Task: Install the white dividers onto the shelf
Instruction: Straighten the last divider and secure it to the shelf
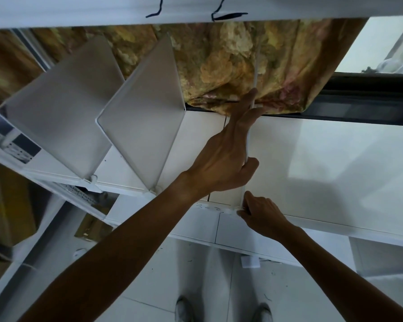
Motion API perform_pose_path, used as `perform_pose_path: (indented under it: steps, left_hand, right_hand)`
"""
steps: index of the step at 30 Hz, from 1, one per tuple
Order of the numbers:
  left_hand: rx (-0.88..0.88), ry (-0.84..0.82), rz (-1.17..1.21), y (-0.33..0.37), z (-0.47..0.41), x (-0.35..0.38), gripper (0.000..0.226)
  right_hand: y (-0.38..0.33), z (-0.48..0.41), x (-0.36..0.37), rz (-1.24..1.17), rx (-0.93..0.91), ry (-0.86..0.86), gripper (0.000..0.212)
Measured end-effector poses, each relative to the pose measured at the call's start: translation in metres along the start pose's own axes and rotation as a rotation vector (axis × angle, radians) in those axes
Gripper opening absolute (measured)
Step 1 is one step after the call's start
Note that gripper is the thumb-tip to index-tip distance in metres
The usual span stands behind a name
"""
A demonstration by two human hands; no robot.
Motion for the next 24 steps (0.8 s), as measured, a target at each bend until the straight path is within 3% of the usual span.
perform_pose_path:
  steps: [8,13,18,24]
  left_hand:
    - [0.009,-0.066,-0.144,-0.004,0.007,-0.015,0.073]
    - [-0.092,-0.156,-0.055,-0.006,0.015,-0.029,0.073]
    - [-0.138,-0.157,0.006,0.002,0.023,-0.025,0.078]
    - [-0.249,-0.23,0.053,-0.022,0.095,0.006,0.075]
  right_hand:
    - [-0.015,-0.005,-0.012,-0.169,0.127,-0.077,0.047]
    - [-0.025,-0.003,-0.014,-0.196,0.217,-0.076,0.036]
    - [-0.033,0.001,-0.012,-0.197,0.267,-0.026,0.039]
    - [-0.038,0.008,0.001,-0.068,0.301,0.111,0.036]
Point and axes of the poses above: each hand's wrist, its own z-axis away from the middle knuckle, its own x-axis out of the palm, y = z × x, the point moved 2 cm from there along -z, towards the middle knuckle, and after that the axes turned 9 degrees about -z, right-handed, at the moved point
